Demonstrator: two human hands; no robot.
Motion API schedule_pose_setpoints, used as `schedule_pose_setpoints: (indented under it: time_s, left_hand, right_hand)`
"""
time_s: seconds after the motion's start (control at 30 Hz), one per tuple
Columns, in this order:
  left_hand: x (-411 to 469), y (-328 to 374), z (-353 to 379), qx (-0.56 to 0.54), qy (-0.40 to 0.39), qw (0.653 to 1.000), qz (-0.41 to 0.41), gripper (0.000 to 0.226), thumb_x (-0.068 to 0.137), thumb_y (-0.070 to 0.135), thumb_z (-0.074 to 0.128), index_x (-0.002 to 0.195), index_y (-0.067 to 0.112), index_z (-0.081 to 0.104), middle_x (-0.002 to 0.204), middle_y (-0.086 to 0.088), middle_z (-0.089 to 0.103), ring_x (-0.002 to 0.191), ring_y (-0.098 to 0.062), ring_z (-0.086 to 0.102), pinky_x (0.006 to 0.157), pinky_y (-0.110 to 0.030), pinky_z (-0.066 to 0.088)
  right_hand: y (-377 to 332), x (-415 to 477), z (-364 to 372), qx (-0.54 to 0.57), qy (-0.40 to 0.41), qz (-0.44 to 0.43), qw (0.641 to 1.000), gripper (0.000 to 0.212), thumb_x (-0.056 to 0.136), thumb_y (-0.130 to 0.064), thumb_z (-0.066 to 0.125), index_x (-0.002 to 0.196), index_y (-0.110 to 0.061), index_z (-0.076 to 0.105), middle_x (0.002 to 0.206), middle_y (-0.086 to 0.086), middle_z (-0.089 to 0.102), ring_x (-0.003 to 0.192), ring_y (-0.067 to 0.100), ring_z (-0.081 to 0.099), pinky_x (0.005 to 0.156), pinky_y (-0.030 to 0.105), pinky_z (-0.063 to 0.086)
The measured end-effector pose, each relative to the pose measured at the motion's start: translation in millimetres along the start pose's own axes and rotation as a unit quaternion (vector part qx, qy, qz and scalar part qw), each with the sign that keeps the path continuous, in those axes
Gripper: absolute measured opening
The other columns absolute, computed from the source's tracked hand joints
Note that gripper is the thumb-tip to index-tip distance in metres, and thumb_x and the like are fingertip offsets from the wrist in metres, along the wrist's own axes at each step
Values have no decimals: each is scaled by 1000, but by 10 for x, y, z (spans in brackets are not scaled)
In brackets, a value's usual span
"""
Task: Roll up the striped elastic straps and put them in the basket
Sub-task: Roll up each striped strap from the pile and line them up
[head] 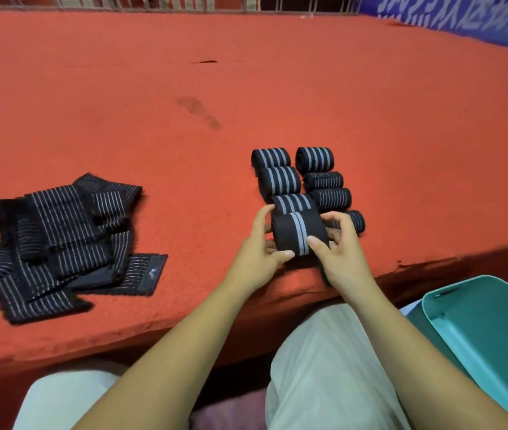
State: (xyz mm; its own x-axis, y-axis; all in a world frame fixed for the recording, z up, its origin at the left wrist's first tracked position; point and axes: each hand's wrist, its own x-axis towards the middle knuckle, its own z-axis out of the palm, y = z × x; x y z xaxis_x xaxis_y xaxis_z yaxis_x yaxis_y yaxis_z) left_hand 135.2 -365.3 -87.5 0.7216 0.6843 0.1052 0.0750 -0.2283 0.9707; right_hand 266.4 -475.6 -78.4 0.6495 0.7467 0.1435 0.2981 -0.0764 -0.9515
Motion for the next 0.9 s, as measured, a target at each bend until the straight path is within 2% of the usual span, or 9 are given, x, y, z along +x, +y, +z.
schedule_pose_setpoints:
  time_s: [0.1,0.17,0.27,0.4,0.5,0.57,0.67,0.8,0.9]
  left_hand:
    - [31,-74,59,80,7,997,14,81,82,5,77,144,26,29,131,-3,58,91,-12,67,88,-29,55]
    - [0,-141,88,149,21,988,27,76,82,18,80,143,24,36,133,-5,58,105,-18,59,95,-30,49]
    - [25,-168,70,196,37,980,23,76,81,31,80,145,25,39,134,-5,57,120,-23,45,107,-38,38]
    - [74,-143,-65,204,-5,979,1,74,84,34,78,146,24,39,132,-6,55,116,-22,50,105,-40,41]
    - [67,-94,-235,151,-19,988,-16,64,88,32,75,142,23,42,126,-3,55,105,-16,55,91,-27,45]
    - [50,-57,-422,129,3,992,-12,50,90,24,72,133,21,47,117,-3,58,97,-14,57,85,-24,44]
    - [-19,-5,-824,122,70,990,-2,31,92,14,69,118,21,53,106,-4,63,91,-14,58,85,-26,45]
    - [-276,95,-1493,202,159,966,19,16,93,10,66,108,17,63,97,4,67,89,-8,61,82,-18,46]
    - [-551,63,-1997,321,247,913,40,15,91,6,63,100,17,67,95,4,65,90,-14,58,81,-24,43]
  right_hand:
    - [86,18,-46,-96,11,-14,995,32,92,-11,65,118,-25,51,107,-10,64,97,4,64,91,39,53]
    - [137,-1,-59,-162,23,-28,986,31,93,-17,63,122,-24,54,107,-8,65,99,14,61,91,43,52]
    - [152,-25,-35,-211,35,-44,976,37,95,-20,62,131,-19,55,118,-1,56,106,18,54,96,43,49]
    - [94,2,9,-247,51,-66,965,38,91,-19,65,129,-16,60,120,3,49,116,23,49,105,44,42]
    - [-48,59,36,-261,66,-84,959,37,87,-23,62,123,-15,63,122,6,49,119,26,48,107,41,39]
    - [-181,110,111,-258,68,-100,959,35,86,-24,60,120,-14,65,121,6,49,118,26,47,105,39,39]
    - [-388,204,343,-249,61,-128,958,31,86,-20,62,116,-12,66,121,7,50,118,26,47,107,40,38]
    - [-657,313,864,-221,-21,-165,961,32,86,-20,58,115,-11,67,120,7,52,119,24,50,109,36,37]
    - [-820,354,1369,-232,-148,-138,951,28,88,-13,59,115,-10,67,117,12,56,116,27,53,105,29,35]
